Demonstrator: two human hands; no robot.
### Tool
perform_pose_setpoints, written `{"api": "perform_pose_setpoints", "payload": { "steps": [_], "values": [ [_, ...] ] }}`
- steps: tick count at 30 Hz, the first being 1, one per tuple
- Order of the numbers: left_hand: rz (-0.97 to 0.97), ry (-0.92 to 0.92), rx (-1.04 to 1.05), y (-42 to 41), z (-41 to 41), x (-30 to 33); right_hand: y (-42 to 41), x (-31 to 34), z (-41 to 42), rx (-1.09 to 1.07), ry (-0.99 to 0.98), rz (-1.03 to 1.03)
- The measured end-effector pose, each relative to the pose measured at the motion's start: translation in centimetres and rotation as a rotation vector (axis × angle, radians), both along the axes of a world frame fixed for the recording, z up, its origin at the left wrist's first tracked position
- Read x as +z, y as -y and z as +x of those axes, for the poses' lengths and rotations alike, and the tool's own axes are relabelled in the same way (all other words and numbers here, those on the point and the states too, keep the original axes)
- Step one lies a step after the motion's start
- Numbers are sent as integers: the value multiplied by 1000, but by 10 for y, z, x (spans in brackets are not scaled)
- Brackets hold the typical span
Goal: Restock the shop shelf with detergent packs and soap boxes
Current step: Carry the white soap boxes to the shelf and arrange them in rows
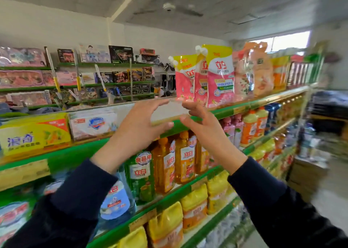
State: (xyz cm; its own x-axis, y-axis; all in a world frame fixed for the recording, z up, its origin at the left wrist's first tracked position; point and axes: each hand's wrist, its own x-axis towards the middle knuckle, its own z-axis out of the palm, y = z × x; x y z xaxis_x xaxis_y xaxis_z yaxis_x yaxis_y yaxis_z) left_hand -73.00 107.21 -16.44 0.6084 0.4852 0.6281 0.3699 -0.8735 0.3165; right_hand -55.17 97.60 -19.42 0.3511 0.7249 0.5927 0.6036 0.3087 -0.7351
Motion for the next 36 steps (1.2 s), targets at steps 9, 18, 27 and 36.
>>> {"api": "perform_pose_setpoints", "payload": {
  "steps": [9,18,27,36],
  "values": [
    [-350,137,-489,108,127,-52,183,-44,66,-478,-30,-6],
    [-520,172,-874,304,252,-70,406,-52,96,-971,-44,15],
    [-607,105,-1313,541,320,-69,627,-38,81,-1366,-15,14],
    [-680,-30,-1776,739,334,-65,777,-26,38,-1794,30,-31]
  ]
}}
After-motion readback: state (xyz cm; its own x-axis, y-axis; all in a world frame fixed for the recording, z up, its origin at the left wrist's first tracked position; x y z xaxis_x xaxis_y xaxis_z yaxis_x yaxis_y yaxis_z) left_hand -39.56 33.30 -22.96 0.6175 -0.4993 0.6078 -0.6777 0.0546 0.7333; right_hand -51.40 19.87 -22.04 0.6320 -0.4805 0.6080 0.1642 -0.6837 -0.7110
